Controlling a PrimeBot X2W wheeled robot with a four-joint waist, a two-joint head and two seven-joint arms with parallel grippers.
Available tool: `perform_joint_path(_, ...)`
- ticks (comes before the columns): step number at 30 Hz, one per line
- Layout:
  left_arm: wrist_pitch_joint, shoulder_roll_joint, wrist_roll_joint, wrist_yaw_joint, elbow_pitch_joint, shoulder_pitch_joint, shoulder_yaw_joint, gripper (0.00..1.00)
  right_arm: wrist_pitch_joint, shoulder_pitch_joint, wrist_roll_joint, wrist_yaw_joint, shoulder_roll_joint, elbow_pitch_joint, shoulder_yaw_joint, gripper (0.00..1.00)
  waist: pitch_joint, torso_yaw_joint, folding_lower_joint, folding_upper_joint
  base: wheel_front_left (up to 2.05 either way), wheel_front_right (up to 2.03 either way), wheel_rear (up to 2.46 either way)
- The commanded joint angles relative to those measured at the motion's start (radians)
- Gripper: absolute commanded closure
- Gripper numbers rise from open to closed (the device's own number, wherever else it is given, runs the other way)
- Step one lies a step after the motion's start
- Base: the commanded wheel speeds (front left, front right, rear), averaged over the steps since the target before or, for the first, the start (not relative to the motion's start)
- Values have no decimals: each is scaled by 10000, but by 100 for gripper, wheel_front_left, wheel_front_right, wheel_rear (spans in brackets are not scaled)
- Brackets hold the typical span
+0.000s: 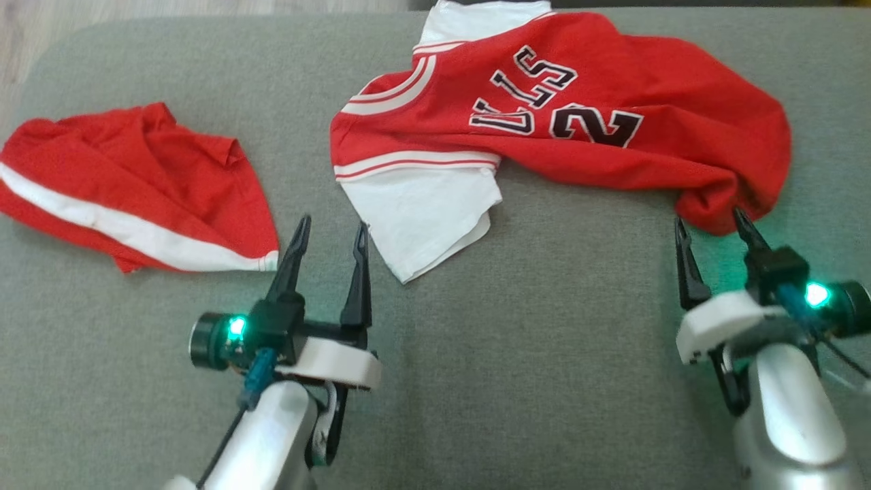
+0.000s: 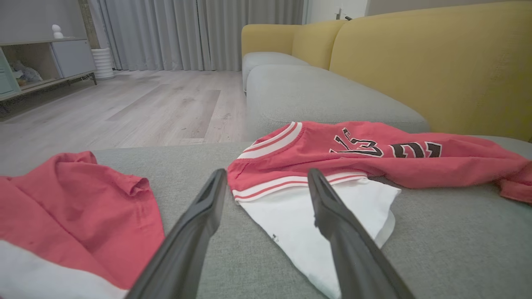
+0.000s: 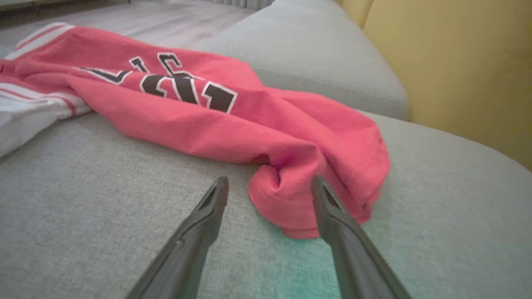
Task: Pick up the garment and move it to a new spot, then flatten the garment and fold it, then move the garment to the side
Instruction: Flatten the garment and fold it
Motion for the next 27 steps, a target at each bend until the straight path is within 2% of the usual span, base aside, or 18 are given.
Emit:
perform_joint_path(1, -79, 9, 100, -87, -249, -479, 453, 0, 152, -497, -179, -7, -45, 82, 180, 0, 142, 113, -1, -1, 0, 0, 0)
perform_joint_path(12, -80, -209, 320, -315, -154, -689, 730, 0, 374, -1982, -931, -7, -162, 2016, -206, 0, 618, 312, -1, -1, 0, 0, 0)
perform_joint_path(13, -80, -218, 335, -323, -146, -697, 758, 0, 377, -2049, -988, -7, -161, 2142, -307, 18, 624, 294, -1, -1, 0, 0, 0)
perform_joint_path(14, -80, -233, 363, -329, -109, -704, 821, 0, 303, -2137, -1061, -7, -158, 2352, -472, 100, 591, 225, -1, -1, 0, 0, 0)
perform_joint_path(22, -80, -260, 447, -418, 62, -554, 1013, 0, -117, -1764, -994, -7, -501, 2609, -440, 100, 13, -257, -1, -1, 0, 0, 0)
perform_joint_path(27, -80, -273, 419, -457, 143, -326, 1088, 0, 63, -999, -489, -7, -1347, 2035, -79, 100, -587, -657, -1, -1, 0, 0, 0)
